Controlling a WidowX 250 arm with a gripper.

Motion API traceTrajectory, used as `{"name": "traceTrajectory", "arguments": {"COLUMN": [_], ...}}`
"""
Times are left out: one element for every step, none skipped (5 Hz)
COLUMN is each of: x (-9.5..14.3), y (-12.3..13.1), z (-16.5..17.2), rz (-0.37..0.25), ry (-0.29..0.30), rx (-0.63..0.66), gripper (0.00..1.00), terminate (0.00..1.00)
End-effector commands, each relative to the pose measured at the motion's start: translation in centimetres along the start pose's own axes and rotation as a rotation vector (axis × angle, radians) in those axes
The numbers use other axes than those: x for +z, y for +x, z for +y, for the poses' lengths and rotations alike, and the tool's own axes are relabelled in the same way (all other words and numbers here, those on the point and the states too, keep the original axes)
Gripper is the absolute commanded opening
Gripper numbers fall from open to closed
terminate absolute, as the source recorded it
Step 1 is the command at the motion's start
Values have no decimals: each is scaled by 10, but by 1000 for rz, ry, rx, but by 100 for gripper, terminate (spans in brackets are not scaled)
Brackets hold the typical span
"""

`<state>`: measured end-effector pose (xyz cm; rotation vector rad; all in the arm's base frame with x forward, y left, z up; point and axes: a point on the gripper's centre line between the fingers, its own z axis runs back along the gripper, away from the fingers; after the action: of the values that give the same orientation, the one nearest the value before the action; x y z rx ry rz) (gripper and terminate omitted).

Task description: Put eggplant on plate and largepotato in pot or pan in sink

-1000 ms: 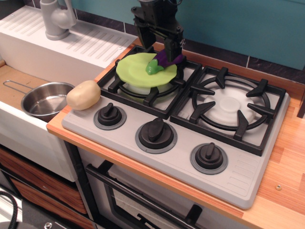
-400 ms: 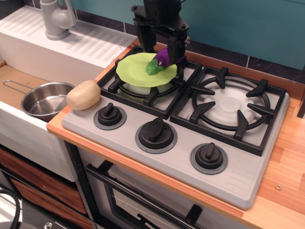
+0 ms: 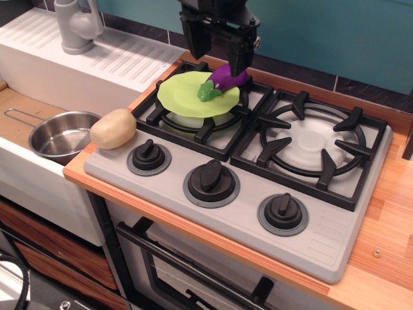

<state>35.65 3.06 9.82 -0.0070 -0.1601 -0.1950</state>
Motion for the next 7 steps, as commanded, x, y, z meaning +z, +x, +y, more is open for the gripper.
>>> {"name": "traceTrajectory", "arguments": {"x": [47,47,47,47,47,47,54], "y": [17,17,17,17,17,17,-5], "z": [-6,-6,-6,-6,-6,-6,-4], "rz": [-67,-67,-67,-67,-67,-67,-95], "ry": [67,67,67,67,67,67,61], "rx": [-36,-36,-36,-36,-36,-36,-66], "gripper": [100,100,100,100,100,100,100], "terminate": [0,0,0,0,0,0,0]}}
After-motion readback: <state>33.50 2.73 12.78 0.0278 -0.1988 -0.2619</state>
